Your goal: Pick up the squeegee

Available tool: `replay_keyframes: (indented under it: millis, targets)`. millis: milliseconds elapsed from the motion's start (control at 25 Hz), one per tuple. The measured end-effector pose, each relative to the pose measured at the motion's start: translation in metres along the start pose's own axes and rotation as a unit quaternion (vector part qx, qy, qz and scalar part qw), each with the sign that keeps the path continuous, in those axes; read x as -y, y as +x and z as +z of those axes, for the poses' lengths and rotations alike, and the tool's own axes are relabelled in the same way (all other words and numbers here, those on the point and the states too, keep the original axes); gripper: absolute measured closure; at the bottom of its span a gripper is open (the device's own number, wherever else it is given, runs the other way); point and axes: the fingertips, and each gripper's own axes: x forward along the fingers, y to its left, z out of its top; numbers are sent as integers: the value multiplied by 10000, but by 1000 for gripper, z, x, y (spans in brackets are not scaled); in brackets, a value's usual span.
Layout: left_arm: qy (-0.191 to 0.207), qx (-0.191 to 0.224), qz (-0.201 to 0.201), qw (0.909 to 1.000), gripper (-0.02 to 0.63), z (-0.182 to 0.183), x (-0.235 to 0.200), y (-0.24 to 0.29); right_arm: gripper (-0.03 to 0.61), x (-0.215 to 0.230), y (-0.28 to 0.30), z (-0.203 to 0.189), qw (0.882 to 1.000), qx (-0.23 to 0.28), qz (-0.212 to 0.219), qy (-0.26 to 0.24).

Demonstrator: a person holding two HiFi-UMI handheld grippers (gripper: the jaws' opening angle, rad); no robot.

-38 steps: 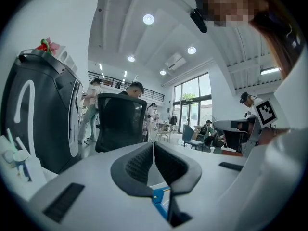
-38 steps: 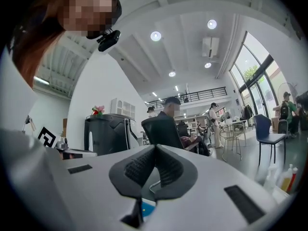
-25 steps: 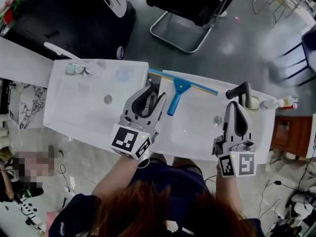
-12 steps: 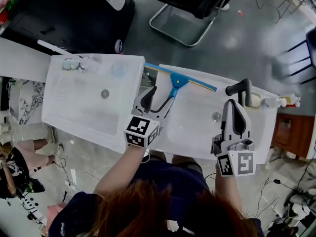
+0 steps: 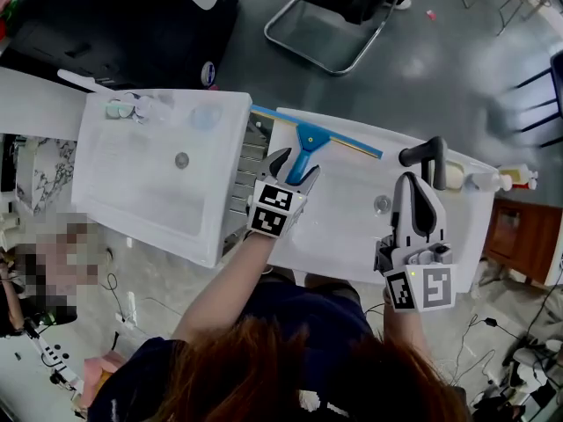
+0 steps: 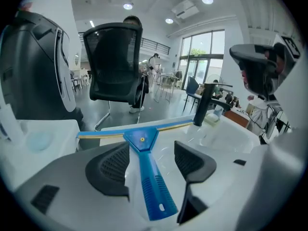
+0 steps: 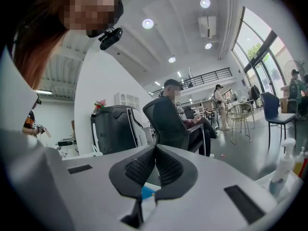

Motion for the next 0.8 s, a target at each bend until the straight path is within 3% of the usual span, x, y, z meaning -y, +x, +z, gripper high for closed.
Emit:
replay_keyframes:
  millis: [240, 560, 800]
  targets:
    - [158, -218, 133, 9996, 336, -6, -3, 19, 563, 4, 2, -2, 9999, -19, 131, 53]
    - [-169, -430, 379, 9982, 336, -30, -11, 36, 563, 8, 5, -2, 9998, -33, 156, 81]
    - [-25, -708, 511, 9962, 338, -42, -10, 39, 563, 12, 7, -2, 9998, -56, 134, 95]
